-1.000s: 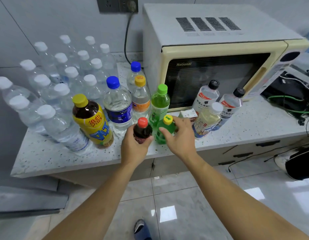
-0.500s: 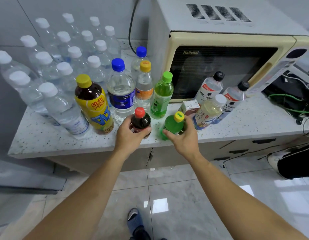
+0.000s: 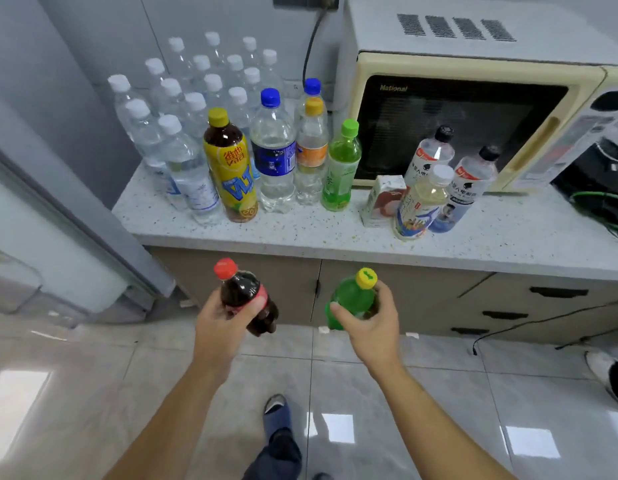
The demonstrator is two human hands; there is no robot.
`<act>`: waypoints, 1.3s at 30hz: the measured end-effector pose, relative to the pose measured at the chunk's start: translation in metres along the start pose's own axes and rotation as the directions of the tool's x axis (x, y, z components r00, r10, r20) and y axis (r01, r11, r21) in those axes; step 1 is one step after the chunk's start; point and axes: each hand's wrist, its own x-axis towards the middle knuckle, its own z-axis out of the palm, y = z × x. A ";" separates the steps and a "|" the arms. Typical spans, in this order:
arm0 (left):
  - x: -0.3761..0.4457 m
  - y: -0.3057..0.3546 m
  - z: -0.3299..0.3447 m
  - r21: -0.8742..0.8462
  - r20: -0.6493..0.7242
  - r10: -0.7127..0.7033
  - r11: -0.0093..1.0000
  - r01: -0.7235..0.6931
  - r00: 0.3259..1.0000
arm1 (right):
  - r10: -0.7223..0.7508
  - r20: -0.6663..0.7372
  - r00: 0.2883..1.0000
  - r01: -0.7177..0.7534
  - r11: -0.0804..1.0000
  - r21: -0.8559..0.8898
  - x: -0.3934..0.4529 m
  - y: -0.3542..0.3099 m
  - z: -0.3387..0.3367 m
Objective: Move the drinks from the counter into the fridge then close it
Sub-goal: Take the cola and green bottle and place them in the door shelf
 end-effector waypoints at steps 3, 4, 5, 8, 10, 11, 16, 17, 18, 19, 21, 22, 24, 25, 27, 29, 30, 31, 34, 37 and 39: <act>-0.043 -0.006 -0.025 -0.066 -0.071 -0.057 0.996 0.052 0.996 | 0.007 0.063 0.998 -0.008 1.000 0.010 -0.029 0.008 0.012; -0.056 -0.007 -0.034 -0.095 -0.101 -0.075 0.993 0.066 0.992 | 0.008 0.084 0.996 -0.010 1.000 0.021 -0.039 0.010 0.017; -0.069 -0.007 -0.044 -0.117 -0.133 -0.093 0.990 0.078 0.987 | 0.014 0.107 0.994 -0.017 0.999 0.030 -0.049 0.012 0.024; -0.103 -0.007 -0.080 -0.138 -0.224 -0.114 0.987 0.084 0.968 | 0.037 0.200 0.979 -0.042 0.999 0.025 -0.081 0.014 0.049; -0.119 -0.005 -0.107 -0.143 -0.285 -0.118 0.986 0.080 0.951 | 0.036 0.265 0.964 -0.044 0.999 0.026 -0.102 0.012 0.070; -0.127 -0.002 -0.121 -0.140 -0.319 -0.115 0.987 0.073 0.941 | 0.028 0.298 0.954 -0.037 0.999 0.024 -0.111 0.009 0.081; -0.157 0.021 -0.195 -0.093 -0.442 -0.054 0.996 0.014 0.896 | -0.024 0.425 0.905 0.017 1.000 0.020 -0.159 -0.020 0.146; -0.161 0.026 -0.212 -0.081 -0.471 -0.035 0.997 -0.003 0.882 | -0.038 0.450 0.892 0.029 0.999 0.027 -0.169 -0.027 0.161; -0.164 0.030 -0.229 -0.059 -0.498 -0.007 0.998 -0.025 0.867 | -0.055 0.474 0.879 0.043 0.998 0.035 -0.179 -0.035 0.178; -0.167 0.034 -0.247 -0.030 -0.521 0.028 0.998 -0.050 0.853 | -0.073 0.495 0.866 0.059 0.997 0.044 -0.190 -0.043 0.196; -0.171 0.041 -0.284 0.021 -0.533 0.094 0.995 -0.099 0.841 | -0.111 0.528 0.842 0.091 0.994 0.064 -0.212 -0.061 0.230; -0.173 0.044 -0.303 0.048 -0.519 0.118 0.993 -0.109 0.847 | -0.129 0.540 0.832 0.106 0.992 0.073 -0.223 -0.071 0.247; -0.177 0.052 -0.343 0.119 -0.476 0.161 0.986 -0.118 0.865 | -0.165 0.556 0.815 0.139 0.986 0.089 -0.243 -0.090 0.281; -0.178 0.057 -0.363 0.158 -0.449 0.183 0.980 -0.124 0.874 | -0.181 0.558 0.810 0.153 0.984 0.096 -0.252 -0.099 0.298; -0.177 0.071 -0.401 0.206 -0.404 0.209 0.969 -0.134 0.890 | -0.212 0.553 0.806 0.180 0.977 0.112 -0.266 -0.120 0.329; -0.171 0.082 -0.435 0.238 -0.379 0.221 0.962 -0.136 0.899 | -0.242 0.553 0.797 0.206 0.970 0.127 -0.274 -0.140 0.357; -0.166 0.089 -0.449 0.260 -0.369 0.228 0.956 -0.136 0.901 | -0.253 0.554 0.793 0.220 0.967 0.127 -0.276 -0.149 0.367; -0.161 0.095 -0.461 0.275 -0.364 0.235 0.952 -0.136 0.902 | -0.263 0.554 0.790 0.233 0.964 0.125 -0.277 -0.157 0.377; -0.137 0.113 -0.491 0.295 -0.372 0.257 0.944 -0.149 0.892 | -0.309 0.529 0.790 0.293 0.949 0.116 -0.273 -0.179 0.403; -0.108 0.133 -0.509 0.357 -0.389 0.313 0.918 -0.171 0.866 | -0.376 0.484 0.790 0.383 0.920 0.089 -0.260 -0.196 0.429; -0.087 0.148 -0.517 0.413 -0.373 0.346 0.893 -0.180 0.861 | -0.397 0.449 0.801 0.412 0.909 0.068 -0.247 -0.205 0.447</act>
